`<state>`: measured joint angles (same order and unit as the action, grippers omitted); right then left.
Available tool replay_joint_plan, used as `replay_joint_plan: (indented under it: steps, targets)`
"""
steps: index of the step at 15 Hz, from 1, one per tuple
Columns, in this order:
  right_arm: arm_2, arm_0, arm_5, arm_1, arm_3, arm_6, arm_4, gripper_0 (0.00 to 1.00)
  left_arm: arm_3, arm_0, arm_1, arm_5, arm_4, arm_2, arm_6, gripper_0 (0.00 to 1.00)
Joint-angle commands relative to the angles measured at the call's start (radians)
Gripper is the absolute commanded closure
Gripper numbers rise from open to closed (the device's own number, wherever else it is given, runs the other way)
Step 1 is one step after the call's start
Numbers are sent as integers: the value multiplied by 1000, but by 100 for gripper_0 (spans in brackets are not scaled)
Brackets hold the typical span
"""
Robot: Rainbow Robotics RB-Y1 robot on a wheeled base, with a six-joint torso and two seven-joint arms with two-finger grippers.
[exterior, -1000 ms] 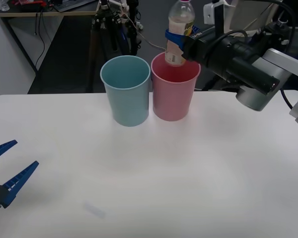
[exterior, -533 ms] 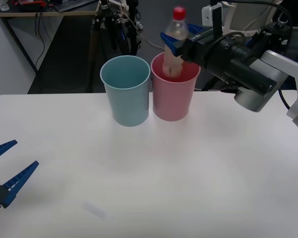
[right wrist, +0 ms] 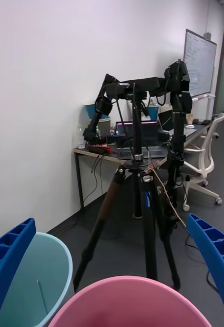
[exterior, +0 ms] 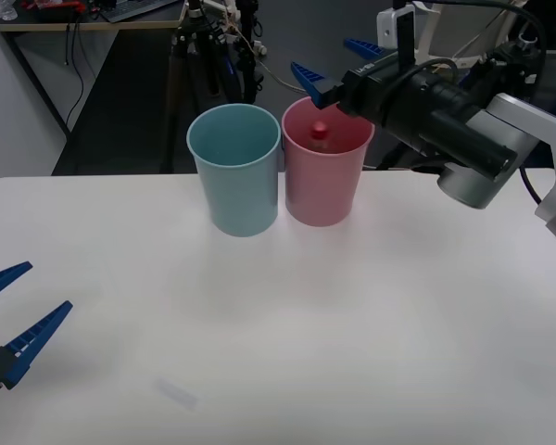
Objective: Grasp the object on the table and drop it into the matching bin: aluminum can to the light blue bin, PET bottle to the pink bin.
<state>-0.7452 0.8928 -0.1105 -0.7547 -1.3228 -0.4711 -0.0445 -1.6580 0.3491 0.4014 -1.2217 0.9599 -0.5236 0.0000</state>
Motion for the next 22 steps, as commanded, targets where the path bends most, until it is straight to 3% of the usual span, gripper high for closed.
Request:
replay_joint_plan:
  steps: [1, 4, 9, 15, 19, 22]
  targets:
    - [3, -2, -8, -2, -3, -1, 0, 0, 0, 0, 0, 0, 0, 0, 0, 0]
    - [6, -11, -8, -37, -49, 3, 17, 0, 0, 0, 0, 0, 0, 0, 0, 0]
    - [92, -141, 26, -141, -268, -3, 18, 0, 0, 0, 0, 0, 0, 0, 0, 0]
    - [305, -463, 28, -250, -558, -3, -3, 0, 0, 0, 0, 0, 0, 0, 0, 0]
    - [451, -706, 28, -264, -702, -6, -51, 0, 0, 0, 0, 0, 0, 0, 0, 0]
    - [529, -857, 22, -255, -766, 78, -186, 0, 0, 0, 0, 0, 0, 0, 0, 0]
